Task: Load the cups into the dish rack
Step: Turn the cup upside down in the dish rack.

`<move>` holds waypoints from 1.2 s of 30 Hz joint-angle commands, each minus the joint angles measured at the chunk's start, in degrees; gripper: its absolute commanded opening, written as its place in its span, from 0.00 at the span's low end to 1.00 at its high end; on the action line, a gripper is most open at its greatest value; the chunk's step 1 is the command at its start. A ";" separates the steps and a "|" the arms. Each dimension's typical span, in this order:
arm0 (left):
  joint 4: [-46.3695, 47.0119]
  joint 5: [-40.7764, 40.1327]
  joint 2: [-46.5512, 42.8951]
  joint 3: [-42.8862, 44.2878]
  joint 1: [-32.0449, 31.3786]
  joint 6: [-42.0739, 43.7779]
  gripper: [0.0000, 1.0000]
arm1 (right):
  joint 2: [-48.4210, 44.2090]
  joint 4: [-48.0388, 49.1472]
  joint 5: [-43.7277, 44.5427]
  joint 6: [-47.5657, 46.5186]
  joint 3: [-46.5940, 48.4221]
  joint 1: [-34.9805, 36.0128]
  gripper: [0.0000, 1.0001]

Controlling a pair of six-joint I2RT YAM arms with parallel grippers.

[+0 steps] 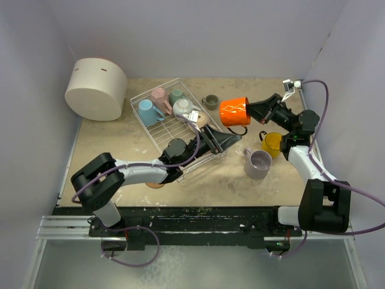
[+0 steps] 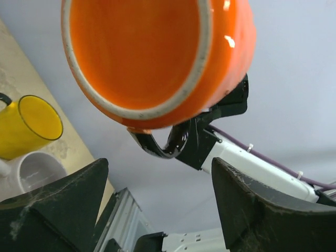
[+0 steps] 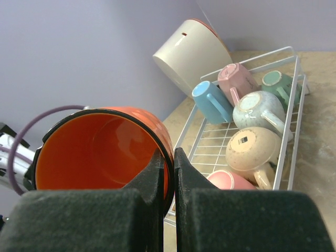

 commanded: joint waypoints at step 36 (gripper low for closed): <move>25.75 -2.79 9.51 7.90 2.29 -5.46 0.00 | -2.64 3.58 0.69 -2.43 1.83 1.70 0.23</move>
